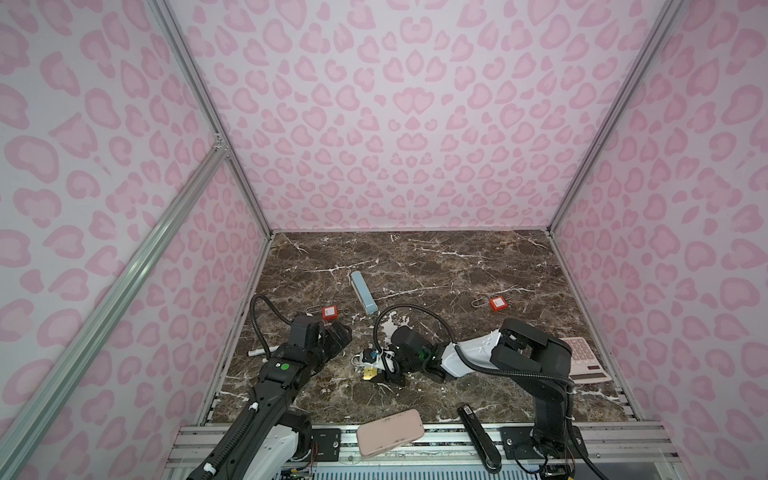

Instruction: Lock with the key

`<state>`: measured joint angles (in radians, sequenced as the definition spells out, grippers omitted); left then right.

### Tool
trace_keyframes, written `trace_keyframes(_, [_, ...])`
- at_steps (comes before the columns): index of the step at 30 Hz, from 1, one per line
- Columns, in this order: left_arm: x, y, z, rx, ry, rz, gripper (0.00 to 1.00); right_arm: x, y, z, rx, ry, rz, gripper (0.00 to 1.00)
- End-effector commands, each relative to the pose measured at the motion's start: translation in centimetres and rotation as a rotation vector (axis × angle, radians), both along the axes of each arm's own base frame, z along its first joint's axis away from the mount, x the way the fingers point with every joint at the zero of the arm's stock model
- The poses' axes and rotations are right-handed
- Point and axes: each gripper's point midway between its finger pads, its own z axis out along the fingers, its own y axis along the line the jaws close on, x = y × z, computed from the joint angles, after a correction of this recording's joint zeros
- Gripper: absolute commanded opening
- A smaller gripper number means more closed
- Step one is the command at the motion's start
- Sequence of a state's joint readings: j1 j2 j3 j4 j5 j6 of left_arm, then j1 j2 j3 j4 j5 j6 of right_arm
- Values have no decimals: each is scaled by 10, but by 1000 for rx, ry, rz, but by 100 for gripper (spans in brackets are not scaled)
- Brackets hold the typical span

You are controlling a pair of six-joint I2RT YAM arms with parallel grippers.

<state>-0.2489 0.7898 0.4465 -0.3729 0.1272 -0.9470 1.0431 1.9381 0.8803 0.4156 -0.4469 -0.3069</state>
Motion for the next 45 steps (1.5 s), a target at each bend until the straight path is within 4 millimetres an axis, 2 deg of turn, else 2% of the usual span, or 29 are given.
trace_keyframes(1, [6, -4, 14, -27, -32, 0, 99, 13, 6, 23, 100, -4, -54, 36])
trace_keyframes(8, [25, -24, 38, -96, -87, -67, 96, 49, -15, 55, 197, 31, -196, 35])
trace_keyframes(11, [30, -30, 49, -70, -137, -95, 96, 63, -25, 67, 218, 36, -247, 35])
trace_keyframes(16, [32, -38, 69, -109, -271, -125, 95, 81, -35, 80, 213, 21, -308, 34])
trace_keyframes(18, [31, -49, 73, -136, -289, -191, 95, 88, -38, 88, 237, 30, -330, 34])
trace_keyframes(22, [27, -70, 76, -199, -290, -307, 92, 94, -37, 100, 270, 32, -340, 34])
trace_keyframes(29, [34, -84, 68, -249, -258, -349, 86, 104, -32, 131, 404, 70, -364, 34])
trace_keyframes(33, [40, -94, 76, -271, -267, -388, 77, 105, -31, 145, 452, 63, -370, 34])
trace_keyframes(41, [57, -113, 87, -365, -306, -429, 66, 109, -28, 157, 474, 42, -367, 34])
trace_keyframes(45, [67, -116, 90, -375, -313, -405, 60, 108, -27, 163, 487, 41, -360, 34])
